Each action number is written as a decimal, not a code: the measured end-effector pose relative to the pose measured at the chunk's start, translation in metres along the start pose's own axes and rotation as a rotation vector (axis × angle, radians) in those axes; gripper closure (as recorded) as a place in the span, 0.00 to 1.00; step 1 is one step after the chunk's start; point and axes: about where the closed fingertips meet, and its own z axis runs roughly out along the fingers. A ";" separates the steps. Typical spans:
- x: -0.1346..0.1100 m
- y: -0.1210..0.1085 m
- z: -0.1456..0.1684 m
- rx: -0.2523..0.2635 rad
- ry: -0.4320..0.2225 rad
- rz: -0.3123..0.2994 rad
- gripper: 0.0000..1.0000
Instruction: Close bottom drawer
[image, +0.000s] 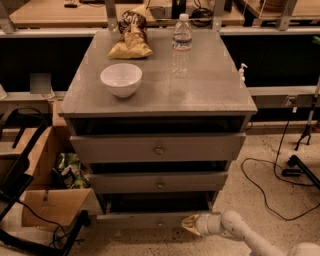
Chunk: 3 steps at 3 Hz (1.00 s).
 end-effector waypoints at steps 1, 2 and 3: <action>0.002 -0.014 0.001 0.011 -0.013 -0.002 1.00; 0.002 -0.014 0.001 0.011 -0.013 -0.002 1.00; 0.004 -0.030 0.006 0.022 -0.032 -0.002 1.00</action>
Offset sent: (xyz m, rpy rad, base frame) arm 0.2181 -0.0526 -0.0115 0.1449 -0.1636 -0.0674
